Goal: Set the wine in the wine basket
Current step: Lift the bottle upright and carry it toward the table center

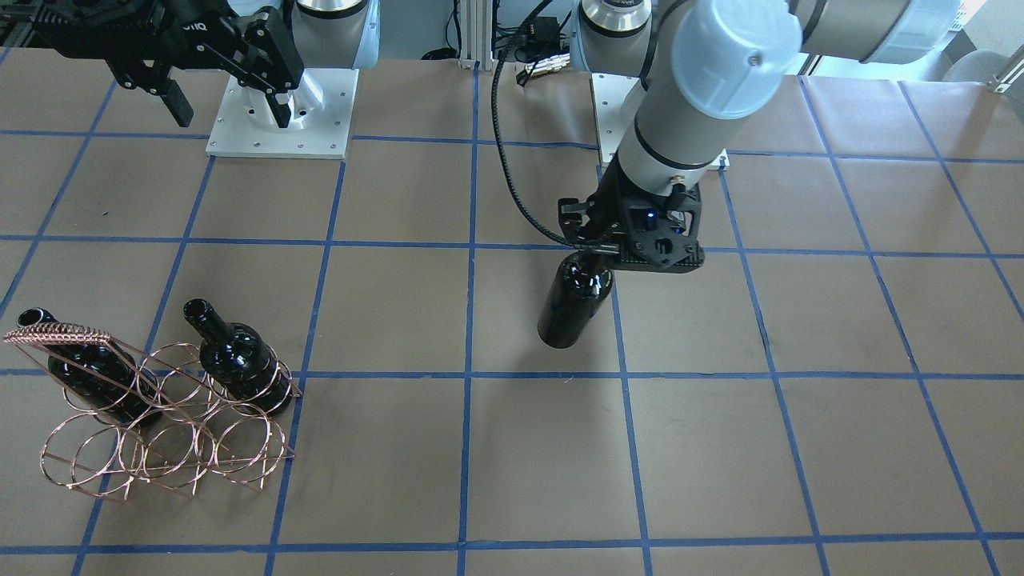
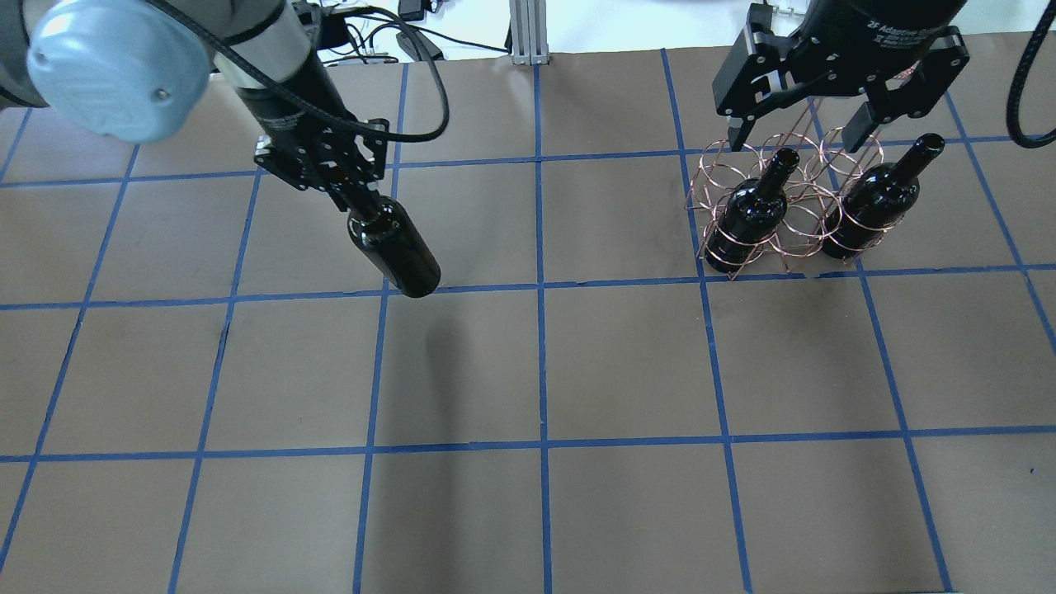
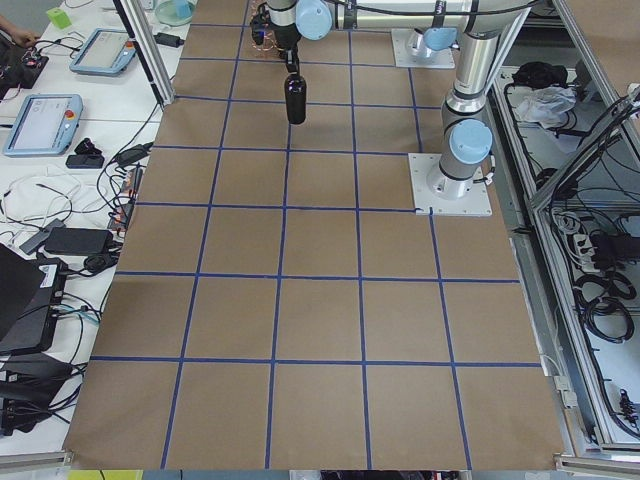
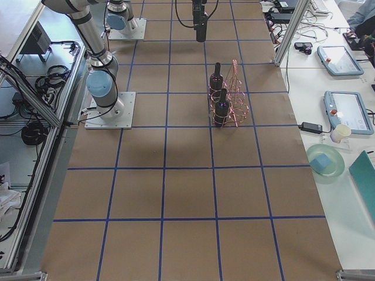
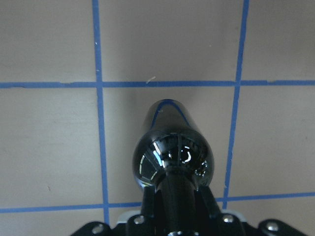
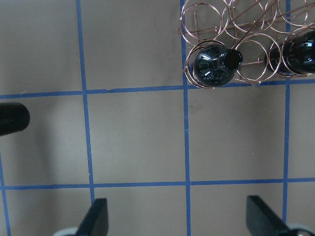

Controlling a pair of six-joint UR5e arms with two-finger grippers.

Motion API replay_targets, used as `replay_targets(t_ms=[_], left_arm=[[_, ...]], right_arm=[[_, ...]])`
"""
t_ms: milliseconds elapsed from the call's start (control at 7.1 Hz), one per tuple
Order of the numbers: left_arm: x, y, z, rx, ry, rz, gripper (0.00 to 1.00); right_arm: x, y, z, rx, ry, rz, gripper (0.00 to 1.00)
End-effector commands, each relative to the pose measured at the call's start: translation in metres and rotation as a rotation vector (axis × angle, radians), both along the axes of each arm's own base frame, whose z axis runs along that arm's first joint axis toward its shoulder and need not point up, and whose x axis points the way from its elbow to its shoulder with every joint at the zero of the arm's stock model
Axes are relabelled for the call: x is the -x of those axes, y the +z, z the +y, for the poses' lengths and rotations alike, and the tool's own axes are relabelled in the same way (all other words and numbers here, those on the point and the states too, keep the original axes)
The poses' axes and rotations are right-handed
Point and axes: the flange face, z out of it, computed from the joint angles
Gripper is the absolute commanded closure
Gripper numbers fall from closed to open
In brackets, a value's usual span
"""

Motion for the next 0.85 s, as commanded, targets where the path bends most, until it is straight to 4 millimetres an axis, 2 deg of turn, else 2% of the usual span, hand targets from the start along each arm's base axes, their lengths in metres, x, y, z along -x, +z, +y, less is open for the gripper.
replay_targets(t_ms=[0,141,282,704], left_arm=[[0.062,-0.02,0.042,-0.027,-0.023,-0.017,1.0],[0.08,-0.033,0.055,0.005,-0.043,-0.008,1.0],[0.088,-0.048,0.065,-0.001,-0.051,-0.013,1.0],[0.086,-0.036,0.076,0.006,-0.067,-0.011,1.0]], right_arm=[[0.0,0.0,0.0,0.0,-0.001,0.003,0.01],[0.0,0.0,0.0,0.0,-0.001,0.004,0.01],[0.0,0.0,0.0,0.0,0.001,0.004,0.01],[0.0,0.0,0.0,0.0,0.001,0.001,0.01]])
